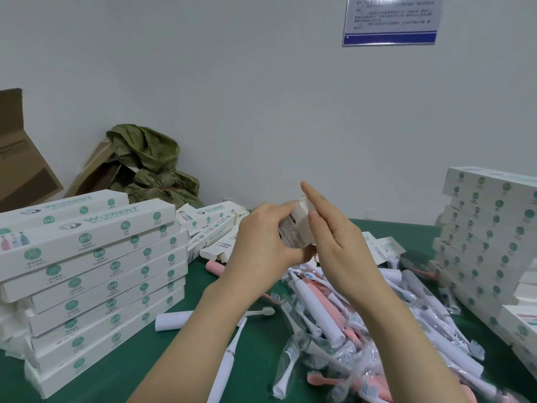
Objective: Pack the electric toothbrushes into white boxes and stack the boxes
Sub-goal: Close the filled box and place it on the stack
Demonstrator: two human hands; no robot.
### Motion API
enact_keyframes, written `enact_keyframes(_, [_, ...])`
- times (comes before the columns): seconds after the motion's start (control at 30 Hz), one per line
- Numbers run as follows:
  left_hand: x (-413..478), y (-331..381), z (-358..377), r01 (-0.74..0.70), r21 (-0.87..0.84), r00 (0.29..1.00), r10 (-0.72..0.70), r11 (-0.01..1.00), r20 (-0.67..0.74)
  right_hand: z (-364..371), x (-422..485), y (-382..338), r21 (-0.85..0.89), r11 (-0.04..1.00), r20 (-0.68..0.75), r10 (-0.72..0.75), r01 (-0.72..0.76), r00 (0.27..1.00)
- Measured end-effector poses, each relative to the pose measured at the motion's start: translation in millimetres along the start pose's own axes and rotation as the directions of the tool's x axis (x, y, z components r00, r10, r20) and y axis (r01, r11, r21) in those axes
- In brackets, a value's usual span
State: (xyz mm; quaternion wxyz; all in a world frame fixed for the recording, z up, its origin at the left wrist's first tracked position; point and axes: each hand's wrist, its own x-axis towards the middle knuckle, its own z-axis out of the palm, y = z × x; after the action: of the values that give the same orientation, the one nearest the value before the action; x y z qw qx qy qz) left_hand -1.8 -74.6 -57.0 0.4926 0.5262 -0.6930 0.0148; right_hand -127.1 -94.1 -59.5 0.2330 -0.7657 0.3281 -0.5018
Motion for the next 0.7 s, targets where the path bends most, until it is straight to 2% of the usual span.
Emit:
enact_keyframes(0.1, [0.0, -1.4, -1.8, -0.024, -0.012, 1.0, 0.024, 1.0, -0.019, 2.6, -0.7, 1.7, -0.04, 0.998, 0.023, -0.054, 0.055, 0.998])
enact_keyframes(0.2, [0.7, 0.0, -3.5, -0.021, -0.046, 0.999, 0.02, 0.999, -0.042, 6.3, 1.3, 1.5, -0.161, 0.979, 0.057, -0.118, 0.126, 0.991])
enact_keyframes(0.27, [0.7, 0.3, -4.7, -0.027, -0.013, 0.998, 0.026, 1.0, -0.053, 8.9, 1.2, 2.3, -0.257, 0.957, 0.078, -0.118, 0.134, 0.99])
enact_keyframes(0.33, [-1.1, -0.3, -6.6, -0.021, -0.01, 0.999, 0.021, 1.0, -0.04, 12.6, -1.9, 1.2, -0.262, 0.958, 0.077, -0.101, 0.117, 0.992])
enact_keyframes(0.4, [-3.7, 1.3, -9.5, -0.012, -0.061, 1.0, 0.01, 0.998, -0.028, 17.1, -5.6, -2.8, -0.095, 0.991, 0.022, -0.095, 0.097, 0.995])
enact_keyframes(0.47, [-3.8, 6.2, -16.0, -0.002, -0.232, 1.0, -0.004, 0.973, -0.024, 15.0, -4.9, -10.2, 0.275, 0.96, -0.093, -0.028, 0.053, 0.995])
enact_keyframes(0.5, [-2.7, 7.8, -20.7, -0.01, -0.367, 1.0, 0.003, 0.93, -0.02, 11.6, -2.1, -12.0, 0.439, 0.898, -0.142, 0.051, 0.017, 0.989])
enact_keyframes(0.53, [-0.8, 7.5, -26.0, -0.024, -0.49, 1.0, 0.02, 0.872, -0.014, 6.5, 0.8, -10.9, 0.525, 0.851, -0.174, 0.133, -0.022, 0.976])
enact_keyframes(0.57, [1.5, 4.9, -31.7, -0.033, -0.589, 0.999, 0.042, 0.808, 0.001, 0.6, 3.4, -8.4, 0.512, 0.855, -0.178, 0.2, -0.082, 0.964])
enact_keyframes(0.63, [3.4, -3.7, -42.0, -0.008, -0.765, 0.995, 0.081, 0.644, 0.058, -9.7, 5.0, 2.4, 0.295, 0.911, -0.14, 0.338, -0.286, 0.931])
enact_keyframes(0.7, [2.1, -15.1, -47.2, 0.056, -0.883, 0.99, 0.09, 0.466, 0.11, -16.4, 3.7, 16.6, 0.1, 0.867, -0.097, 0.497, -0.488, 0.862])
